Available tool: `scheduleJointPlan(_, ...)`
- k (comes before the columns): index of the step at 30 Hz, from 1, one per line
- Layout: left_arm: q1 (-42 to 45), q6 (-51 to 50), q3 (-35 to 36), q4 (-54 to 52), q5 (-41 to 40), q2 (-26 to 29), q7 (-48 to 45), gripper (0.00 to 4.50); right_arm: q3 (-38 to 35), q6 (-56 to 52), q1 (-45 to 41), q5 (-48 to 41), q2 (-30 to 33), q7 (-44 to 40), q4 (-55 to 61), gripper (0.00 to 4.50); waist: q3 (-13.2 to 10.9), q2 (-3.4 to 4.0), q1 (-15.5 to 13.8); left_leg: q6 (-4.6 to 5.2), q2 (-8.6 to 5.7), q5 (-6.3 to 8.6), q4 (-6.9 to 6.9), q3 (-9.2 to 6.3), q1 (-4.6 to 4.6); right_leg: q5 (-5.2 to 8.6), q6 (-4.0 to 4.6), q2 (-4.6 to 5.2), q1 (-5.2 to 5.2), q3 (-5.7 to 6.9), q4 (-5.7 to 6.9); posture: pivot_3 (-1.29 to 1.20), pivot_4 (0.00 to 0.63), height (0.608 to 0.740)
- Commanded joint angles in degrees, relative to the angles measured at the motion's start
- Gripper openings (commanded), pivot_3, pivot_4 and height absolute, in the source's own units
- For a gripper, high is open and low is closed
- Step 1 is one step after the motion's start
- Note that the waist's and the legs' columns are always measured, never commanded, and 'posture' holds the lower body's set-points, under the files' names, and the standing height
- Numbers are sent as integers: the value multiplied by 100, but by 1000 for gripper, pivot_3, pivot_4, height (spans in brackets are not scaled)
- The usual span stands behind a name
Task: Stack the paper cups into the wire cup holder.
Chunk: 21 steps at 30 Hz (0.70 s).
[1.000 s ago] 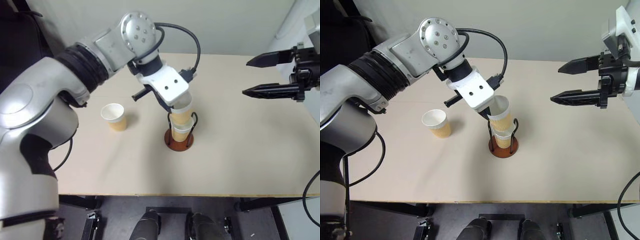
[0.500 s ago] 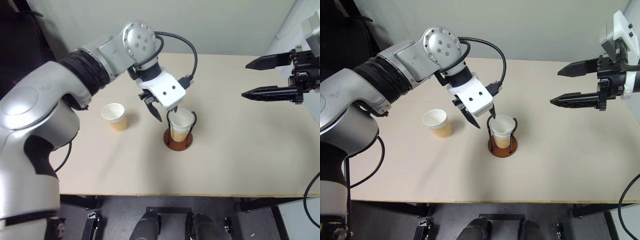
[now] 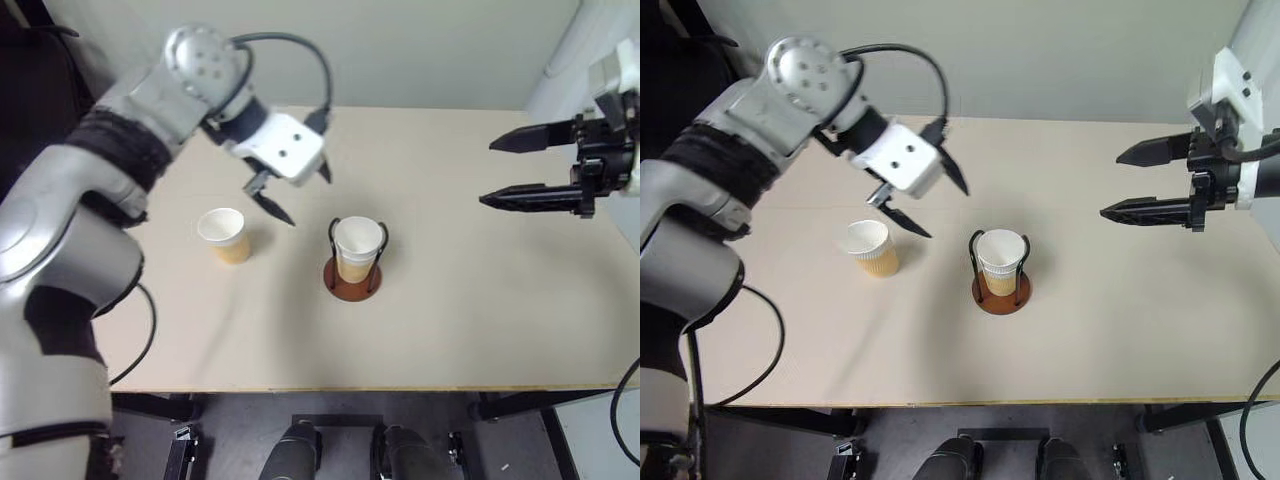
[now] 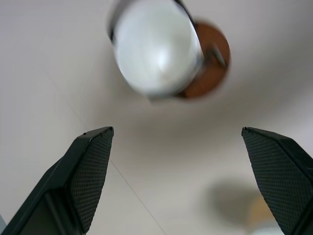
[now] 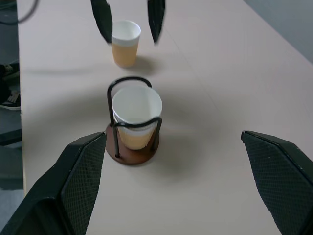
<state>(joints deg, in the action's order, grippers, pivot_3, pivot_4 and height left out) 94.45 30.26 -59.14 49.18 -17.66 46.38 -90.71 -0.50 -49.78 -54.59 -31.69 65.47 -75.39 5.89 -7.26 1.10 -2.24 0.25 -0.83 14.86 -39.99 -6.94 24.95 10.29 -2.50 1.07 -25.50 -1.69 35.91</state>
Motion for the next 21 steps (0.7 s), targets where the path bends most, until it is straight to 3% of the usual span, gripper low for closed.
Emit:
scheduleJointPlan(1, -88, 251, 616, -217, 527, 363, -179, 4486, -97, 288, -37, 83, 68, -6, 199, 4500, 1, -2, -14, 4, -5, 0, 1, 3, 1, 0, 1, -3, -1, 6, -1, 0, 150, 740)
scheduleJointPlan(12, -620, 248, 868, -1672, 1229, 1833, -179, 4486, 158, 473, -241, 244, 39, -270, -128, 4500, 5, -9, 34, 18, -19, -2, 11, -3, 0, 11, 22, 6, -6, 1, 1, 0, 150, 740)
scheduleJointPlan(16, -972, -109, 1179, -2171, 1329, 2103, -179, 4486, 201, 515, -262, 297, -20, -322, -196, 4500, 5, -8, 48, 23, -9, -1, 21, -16, -1, 10, 34, 12, -8, 1, 1, 0, 150, 740)
scheduleJointPlan(21, -1754, -697, 2057, -2755, 1640, 2160, 11, 4486, 252, 560, -286, 330, -130, -333, -257, 4500, 5, -8, 68, 32, -7, -9, 31, -16, -5, 2, 54, 8, -13, 5, 5, 0, 150, 740)
